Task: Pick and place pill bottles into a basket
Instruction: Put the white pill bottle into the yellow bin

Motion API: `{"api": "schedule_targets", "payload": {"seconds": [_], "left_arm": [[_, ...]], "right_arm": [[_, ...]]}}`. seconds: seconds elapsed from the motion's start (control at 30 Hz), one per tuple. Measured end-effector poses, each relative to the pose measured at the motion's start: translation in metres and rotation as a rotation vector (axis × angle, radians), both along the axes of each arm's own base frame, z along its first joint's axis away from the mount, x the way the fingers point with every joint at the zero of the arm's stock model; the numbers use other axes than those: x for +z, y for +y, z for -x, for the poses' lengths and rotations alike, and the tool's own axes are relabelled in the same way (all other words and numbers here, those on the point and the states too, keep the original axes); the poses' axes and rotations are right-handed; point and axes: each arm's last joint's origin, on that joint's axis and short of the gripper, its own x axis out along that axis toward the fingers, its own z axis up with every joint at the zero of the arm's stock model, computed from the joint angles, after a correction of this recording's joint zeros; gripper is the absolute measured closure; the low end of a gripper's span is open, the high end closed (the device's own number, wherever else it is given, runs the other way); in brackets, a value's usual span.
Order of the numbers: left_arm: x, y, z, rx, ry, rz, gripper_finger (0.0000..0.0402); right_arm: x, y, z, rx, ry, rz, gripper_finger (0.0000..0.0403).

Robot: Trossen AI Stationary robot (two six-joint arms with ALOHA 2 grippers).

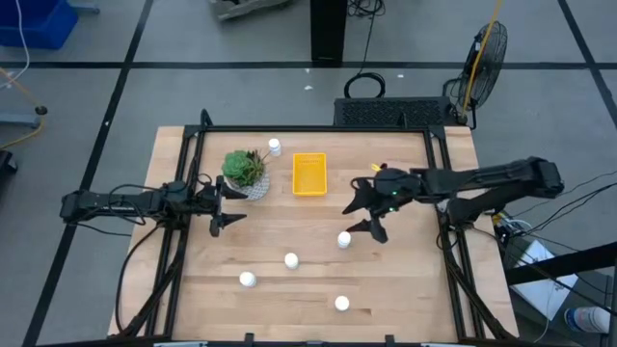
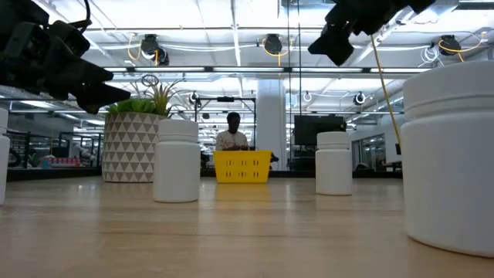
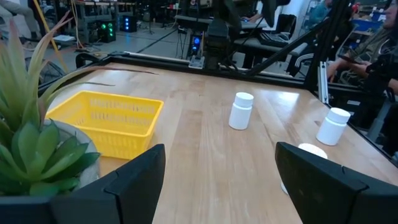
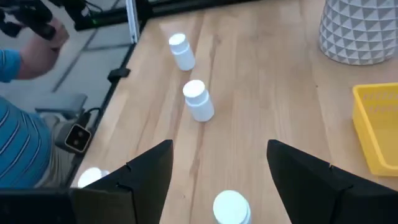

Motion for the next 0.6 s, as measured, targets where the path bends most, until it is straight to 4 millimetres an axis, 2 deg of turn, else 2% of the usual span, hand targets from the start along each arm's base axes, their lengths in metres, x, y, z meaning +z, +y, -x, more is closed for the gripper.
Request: {"api": "schedule_targets", "payload": {"seconds": [0.27, 0.47, 0.6], "left_arm": [[-0.003, 0.000, 0.000, 0.000, 0.031, 0.002, 0.0092], [-0.004, 0.000, 0.001, 0.000, 0.044, 0.002, 0.0092], [-0.004, 0.000, 0.001, 0.000, 0.044, 0.002, 0.0092]], "right_arm": [[0.023, 0.000, -0.016, 0.033, 0.190, 0.064, 0.0151], [0.004, -0.002, -0.024, 0.048, 0.352, 0.106, 0.0151], [-0.005, -0.001, -0.029, 0.057, 0.384, 0.178, 0.0151]]}}
